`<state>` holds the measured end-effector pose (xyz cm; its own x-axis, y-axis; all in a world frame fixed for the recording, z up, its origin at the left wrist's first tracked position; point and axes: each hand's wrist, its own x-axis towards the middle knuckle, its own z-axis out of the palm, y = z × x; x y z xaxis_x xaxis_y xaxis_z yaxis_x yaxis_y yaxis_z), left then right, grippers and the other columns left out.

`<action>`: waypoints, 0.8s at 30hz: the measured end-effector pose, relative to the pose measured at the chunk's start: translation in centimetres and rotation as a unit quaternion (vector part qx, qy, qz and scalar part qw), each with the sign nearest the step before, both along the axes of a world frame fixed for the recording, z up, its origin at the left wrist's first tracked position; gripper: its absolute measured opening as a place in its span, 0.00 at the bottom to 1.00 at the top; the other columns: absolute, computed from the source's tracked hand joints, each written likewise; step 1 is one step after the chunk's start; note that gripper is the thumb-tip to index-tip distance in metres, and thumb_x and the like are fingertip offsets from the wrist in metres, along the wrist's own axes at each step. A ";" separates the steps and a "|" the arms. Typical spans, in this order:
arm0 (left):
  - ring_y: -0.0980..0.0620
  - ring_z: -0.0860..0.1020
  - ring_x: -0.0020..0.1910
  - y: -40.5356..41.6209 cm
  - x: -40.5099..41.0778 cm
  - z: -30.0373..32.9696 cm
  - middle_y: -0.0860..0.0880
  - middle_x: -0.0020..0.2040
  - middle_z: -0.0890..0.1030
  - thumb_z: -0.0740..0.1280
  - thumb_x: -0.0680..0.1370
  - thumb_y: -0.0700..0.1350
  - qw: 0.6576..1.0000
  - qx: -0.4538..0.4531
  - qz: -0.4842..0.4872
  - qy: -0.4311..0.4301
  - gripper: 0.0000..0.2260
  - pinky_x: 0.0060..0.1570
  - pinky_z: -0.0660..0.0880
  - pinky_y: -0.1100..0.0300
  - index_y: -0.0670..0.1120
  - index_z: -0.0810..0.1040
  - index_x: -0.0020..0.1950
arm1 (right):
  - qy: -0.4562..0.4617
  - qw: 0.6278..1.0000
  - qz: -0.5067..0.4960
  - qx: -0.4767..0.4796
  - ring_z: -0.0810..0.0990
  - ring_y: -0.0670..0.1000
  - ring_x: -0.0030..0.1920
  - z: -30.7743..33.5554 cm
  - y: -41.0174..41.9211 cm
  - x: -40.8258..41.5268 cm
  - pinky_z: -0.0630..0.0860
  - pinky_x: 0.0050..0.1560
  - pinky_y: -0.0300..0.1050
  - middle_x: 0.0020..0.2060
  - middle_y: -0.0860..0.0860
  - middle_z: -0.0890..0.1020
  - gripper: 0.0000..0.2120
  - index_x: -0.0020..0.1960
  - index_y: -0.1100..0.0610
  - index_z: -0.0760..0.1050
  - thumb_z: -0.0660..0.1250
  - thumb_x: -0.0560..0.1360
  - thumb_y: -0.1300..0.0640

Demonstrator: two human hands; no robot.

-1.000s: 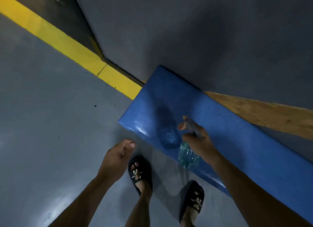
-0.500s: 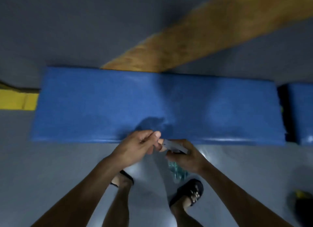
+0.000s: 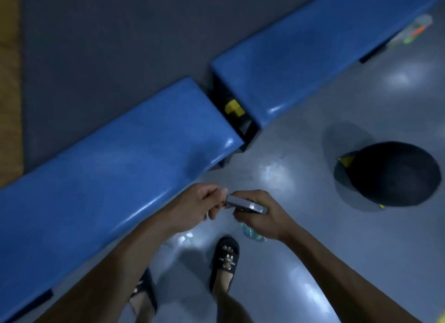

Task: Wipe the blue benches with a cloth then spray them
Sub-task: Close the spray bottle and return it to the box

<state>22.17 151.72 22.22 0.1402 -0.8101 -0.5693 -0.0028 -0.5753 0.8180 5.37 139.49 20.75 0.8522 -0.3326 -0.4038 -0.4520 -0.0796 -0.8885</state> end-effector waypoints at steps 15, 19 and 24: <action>0.53 0.74 0.30 -30.9 -11.1 -1.4 0.52 0.29 0.75 0.58 0.77 0.67 0.979 -0.019 -0.204 -0.020 0.22 0.36 0.70 0.56 0.51 0.75 0.35 | -0.004 0.975 -0.218 -0.049 0.80 0.49 0.35 -0.6 -22.3 -14.2 0.77 0.38 0.51 0.35 0.48 0.82 0.09 0.47 0.53 0.81 0.65 0.69 0.60; 0.54 0.72 0.29 -39.6 -11.6 -3.6 0.52 0.30 0.73 0.59 0.77 0.67 0.969 -0.018 -0.239 -0.050 0.23 0.35 0.71 0.57 0.51 0.73 0.33 | 0.012 0.967 -0.248 -0.053 0.78 0.49 0.31 -2.1 -29.7 -14.4 0.76 0.34 0.50 0.33 0.48 0.81 0.09 0.46 0.53 0.82 0.66 0.69 0.61; 0.57 0.68 0.29 -50.5 -12.2 -3.7 0.55 0.28 0.69 0.59 0.77 0.65 0.961 -0.049 -0.264 -0.071 0.21 0.35 0.65 0.56 0.51 0.72 0.33 | 0.033 0.948 -0.317 0.005 0.77 0.45 0.29 -3.0 -38.8 -15.0 0.72 0.32 0.44 0.29 0.48 0.79 0.15 0.42 0.47 0.82 0.67 0.69 0.68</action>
